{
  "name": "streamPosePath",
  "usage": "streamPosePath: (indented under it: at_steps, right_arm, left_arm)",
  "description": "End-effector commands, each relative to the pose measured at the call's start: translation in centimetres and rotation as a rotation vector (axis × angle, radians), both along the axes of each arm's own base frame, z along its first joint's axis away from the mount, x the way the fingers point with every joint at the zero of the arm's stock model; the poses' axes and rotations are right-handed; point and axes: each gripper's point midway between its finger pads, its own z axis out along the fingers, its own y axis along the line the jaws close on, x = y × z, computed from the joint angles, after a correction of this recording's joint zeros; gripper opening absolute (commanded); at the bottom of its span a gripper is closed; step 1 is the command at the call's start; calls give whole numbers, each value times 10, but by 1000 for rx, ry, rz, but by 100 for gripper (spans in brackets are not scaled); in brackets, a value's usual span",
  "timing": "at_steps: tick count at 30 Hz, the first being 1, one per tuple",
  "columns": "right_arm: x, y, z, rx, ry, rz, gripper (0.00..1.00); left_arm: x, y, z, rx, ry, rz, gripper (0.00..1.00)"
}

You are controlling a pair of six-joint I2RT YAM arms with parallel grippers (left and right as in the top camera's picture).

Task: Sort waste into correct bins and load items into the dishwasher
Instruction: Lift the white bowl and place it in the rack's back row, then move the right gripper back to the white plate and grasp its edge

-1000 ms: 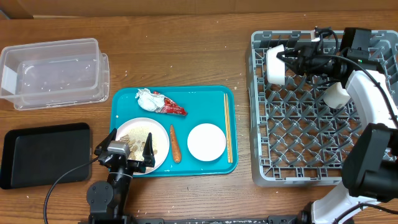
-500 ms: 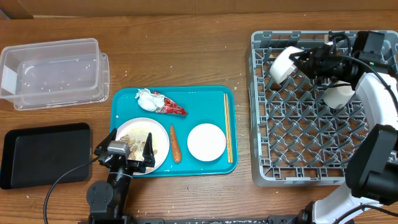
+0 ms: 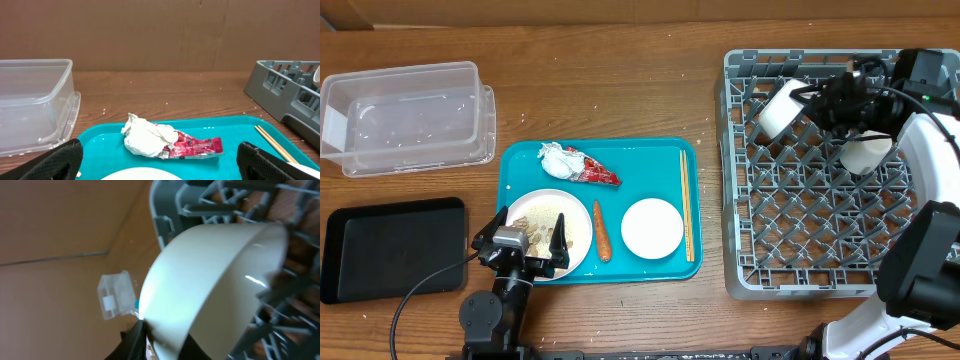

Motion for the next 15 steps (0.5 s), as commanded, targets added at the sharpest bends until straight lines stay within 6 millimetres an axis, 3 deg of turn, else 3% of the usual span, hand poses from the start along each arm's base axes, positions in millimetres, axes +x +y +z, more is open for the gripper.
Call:
streamPosePath:
  at_steps: [1,5,8,10,14,15]
  right_arm:
    - [2,-35,-1,-191,15,-86,24]
    - [-13,-49,4,-300,92,-134,52]
    - [-22,-57,15,-363,107,-166,57]
    - [-28,-61,31,-399,86,-188,61]
    - [-38,-60,70,-431,2,-222,80]
    - [-42,-58,79,-436,-23,-225,91]
  left_arm:
    - [0,0,0,23,-9,2,100]
    - [0,0,0,23,-9,2,100]
    - [0,0,0,23,-9,2,100]
    - [0,0,0,23,-9,2,100]
    - [0,0,0,23,-9,2,100]
    - [0,0,0,23,-9,2,100]
